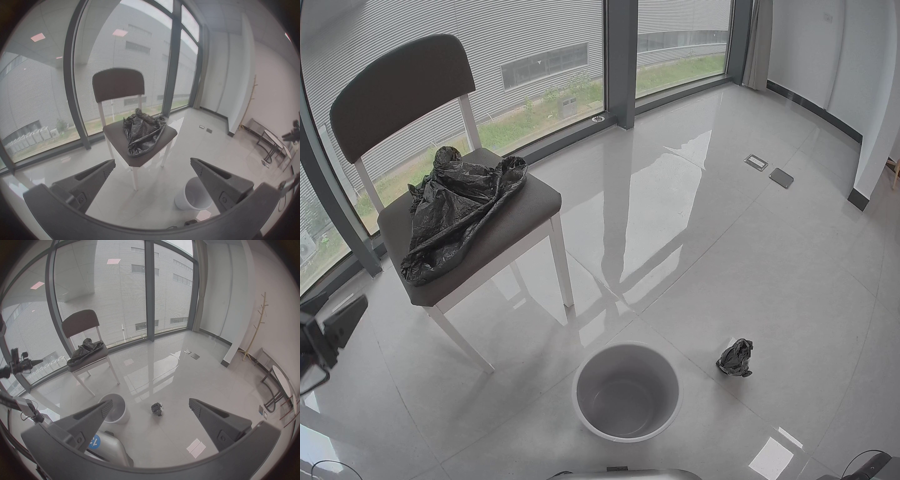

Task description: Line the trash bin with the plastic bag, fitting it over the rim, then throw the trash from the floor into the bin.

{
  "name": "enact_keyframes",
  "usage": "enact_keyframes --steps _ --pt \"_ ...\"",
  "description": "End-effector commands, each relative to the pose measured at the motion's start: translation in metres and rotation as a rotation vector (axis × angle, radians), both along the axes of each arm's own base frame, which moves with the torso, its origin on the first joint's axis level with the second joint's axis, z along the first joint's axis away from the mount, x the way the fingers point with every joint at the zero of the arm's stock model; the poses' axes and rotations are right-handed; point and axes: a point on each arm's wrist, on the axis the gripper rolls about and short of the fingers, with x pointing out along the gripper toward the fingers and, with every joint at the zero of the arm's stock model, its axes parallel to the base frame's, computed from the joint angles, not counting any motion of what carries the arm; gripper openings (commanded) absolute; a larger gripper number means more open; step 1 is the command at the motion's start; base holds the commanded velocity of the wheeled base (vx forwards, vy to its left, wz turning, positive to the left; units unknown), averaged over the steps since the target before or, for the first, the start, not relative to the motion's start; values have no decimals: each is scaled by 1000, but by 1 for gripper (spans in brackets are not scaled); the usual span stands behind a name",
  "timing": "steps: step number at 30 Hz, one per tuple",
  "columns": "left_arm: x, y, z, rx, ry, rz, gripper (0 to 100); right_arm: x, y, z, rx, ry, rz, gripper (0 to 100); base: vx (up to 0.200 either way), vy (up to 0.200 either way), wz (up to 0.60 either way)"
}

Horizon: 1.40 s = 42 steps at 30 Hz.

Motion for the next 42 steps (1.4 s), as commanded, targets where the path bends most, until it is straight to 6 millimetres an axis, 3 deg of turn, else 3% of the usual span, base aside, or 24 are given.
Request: enact_keyframes --steps 1,9,17,26,33,42 --pt "197 22 -20 -68 429 204 100 4 1 -3 -56 -39 33 100 0 0 0" --pt "204 22 -28 -78 478 202 100 5 0 -4 -64 -34 13 100 0 0 0" --pt "229 39 -42 -129 512 269 100 6 0 -8 -66 -19 11 100 0 0 0" --pt "232 46 -46 -173 516 293 100 7 0 -9 -77 -17 -16 100 0 0 0" --pt "238 41 -41 -230 495 276 100 4 -1 -7 -76 -31 -18 100 0 0 0" --pt "243 38 -50 -234 522 273 100 1 -1 -7 -76 -41 -19 100 0 0 0"
